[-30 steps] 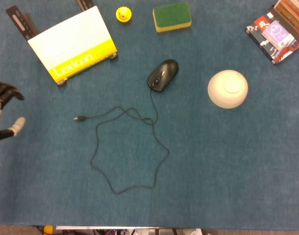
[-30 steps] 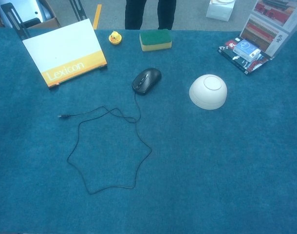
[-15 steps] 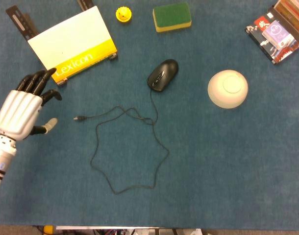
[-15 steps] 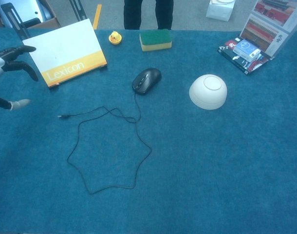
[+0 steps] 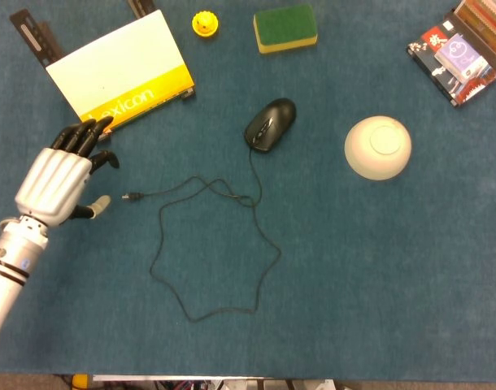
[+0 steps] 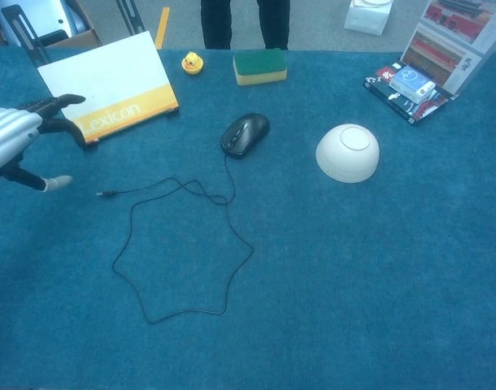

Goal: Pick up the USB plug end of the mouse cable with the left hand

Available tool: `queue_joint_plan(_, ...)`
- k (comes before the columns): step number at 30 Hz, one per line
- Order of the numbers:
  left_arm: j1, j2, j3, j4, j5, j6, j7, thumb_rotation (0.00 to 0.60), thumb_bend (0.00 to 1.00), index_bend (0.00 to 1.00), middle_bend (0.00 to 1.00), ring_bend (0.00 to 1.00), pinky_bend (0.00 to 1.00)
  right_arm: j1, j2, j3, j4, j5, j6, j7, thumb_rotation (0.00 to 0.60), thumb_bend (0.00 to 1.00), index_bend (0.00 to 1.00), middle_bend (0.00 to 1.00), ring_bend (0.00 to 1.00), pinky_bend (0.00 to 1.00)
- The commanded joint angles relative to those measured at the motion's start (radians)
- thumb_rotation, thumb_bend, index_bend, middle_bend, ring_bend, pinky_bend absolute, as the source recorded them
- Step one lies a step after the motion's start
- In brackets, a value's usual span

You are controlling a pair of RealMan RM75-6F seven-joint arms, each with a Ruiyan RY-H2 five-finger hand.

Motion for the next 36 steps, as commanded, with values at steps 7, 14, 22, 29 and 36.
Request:
queue_joint_plan(7,-0.029,-0.057,0.011,0.060,-0.019,-0.048,-0.030,0.600,0.25,0.40,0.01,0.00,0.10,-0.002,0.000,0.003,0.011,0.002,0.006,0.017,0.600,0.15,0.51,0.31,0.20,0.11)
queue_joint_plan(14,-0.044,-0.106,0.017,0.129,-0.026,-0.064,-0.059,0.600,0.26,0.42,0.01,0.00,0.10,-0.006,0.001,0.003,0.016,0.005,0.010,0.024,0.600,0.15,0.51,0.31,0.20,0.11)
queue_joint_plan(22,-0.057,-0.132,0.011,0.162,-0.067,-0.099,-0.063,0.600,0.26,0.42,0.01,0.00,0.10,-0.006,-0.003,0.002,0.022,0.007,0.007,0.028,0.600,0.15,0.51,0.31,0.20,0.11)
queue_joint_plan(29,-0.056,-0.137,0.002,0.141,-0.137,-0.133,-0.022,0.600,0.26,0.43,0.00,0.00,0.10,-0.006,-0.006,0.000,0.024,0.008,0.005,0.027,0.600,0.15,0.51,0.31,0.20,0.11)
queue_joint_plan(36,-0.044,-0.133,-0.006,0.092,-0.200,-0.141,0.015,0.600,0.26,0.43,0.00,0.00,0.10,-0.005,-0.012,-0.002,0.029,0.013,-0.002,0.028,0.600,0.15,0.51,0.31,0.20,0.11)
